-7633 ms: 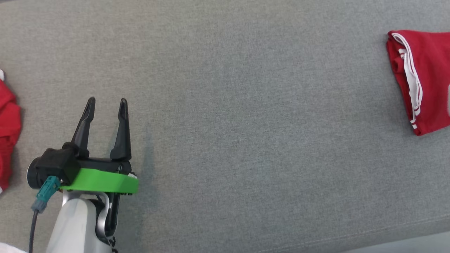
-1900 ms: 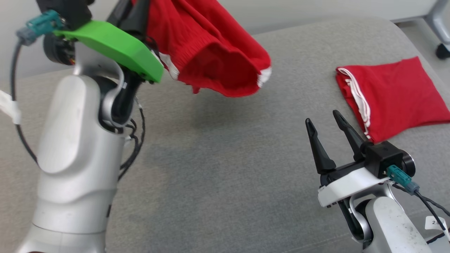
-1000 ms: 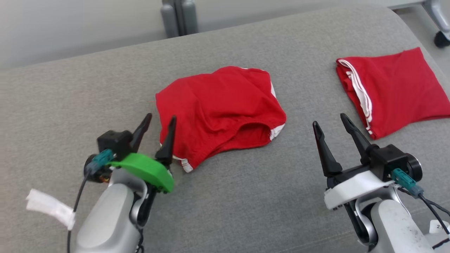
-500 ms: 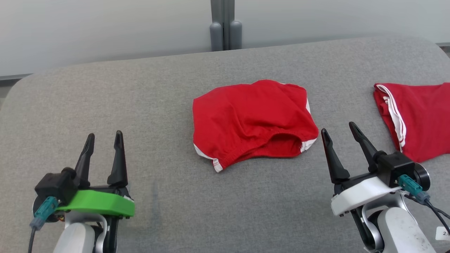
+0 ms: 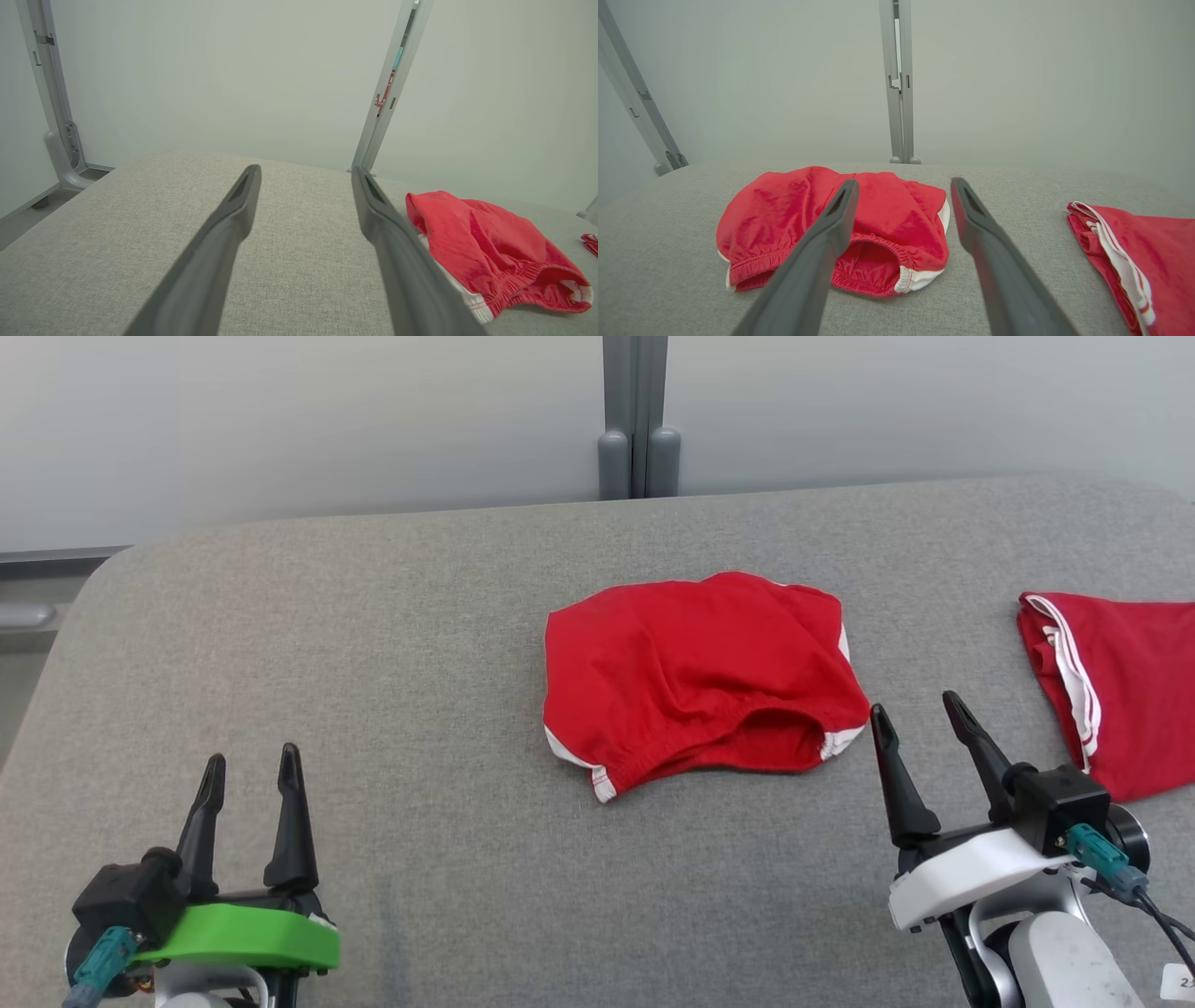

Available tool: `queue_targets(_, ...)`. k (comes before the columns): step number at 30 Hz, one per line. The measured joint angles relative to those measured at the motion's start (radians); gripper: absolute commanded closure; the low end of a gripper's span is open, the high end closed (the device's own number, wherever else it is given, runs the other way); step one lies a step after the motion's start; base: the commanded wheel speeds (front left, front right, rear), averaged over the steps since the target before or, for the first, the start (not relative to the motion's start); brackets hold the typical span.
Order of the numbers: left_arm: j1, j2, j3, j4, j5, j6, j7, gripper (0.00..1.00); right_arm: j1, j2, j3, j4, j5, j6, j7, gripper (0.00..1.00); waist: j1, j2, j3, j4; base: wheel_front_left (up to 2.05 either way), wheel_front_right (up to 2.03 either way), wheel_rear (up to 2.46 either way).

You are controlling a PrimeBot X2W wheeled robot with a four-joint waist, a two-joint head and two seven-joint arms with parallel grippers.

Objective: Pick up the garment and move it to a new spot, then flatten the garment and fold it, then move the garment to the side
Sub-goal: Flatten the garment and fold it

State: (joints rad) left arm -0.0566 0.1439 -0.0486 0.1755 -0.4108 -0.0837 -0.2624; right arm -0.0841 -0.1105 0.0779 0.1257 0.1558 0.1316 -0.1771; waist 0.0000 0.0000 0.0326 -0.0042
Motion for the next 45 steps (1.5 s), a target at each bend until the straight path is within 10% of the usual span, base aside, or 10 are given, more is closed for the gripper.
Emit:
queue_targets(28,0.012,-0.019,0.010,0.027,0.051,-0.030,0.000,0.00,0.010,0.017,0.011,0.024,0.001,0.000,-0.010,0.00,0.0000,0.0000,-0.007,-0.041,0.00,0.00,0.00)
queue_targets(45,-0.190,0.025,-0.398,0.234,-0.011,-0.044,0.061,0.00,-0.059,0.020,0.064,0.029,0.006,0.000,-0.023,0.00,0.0000,0.0000,0.087,-0.170,0.00,0.00,0.00)
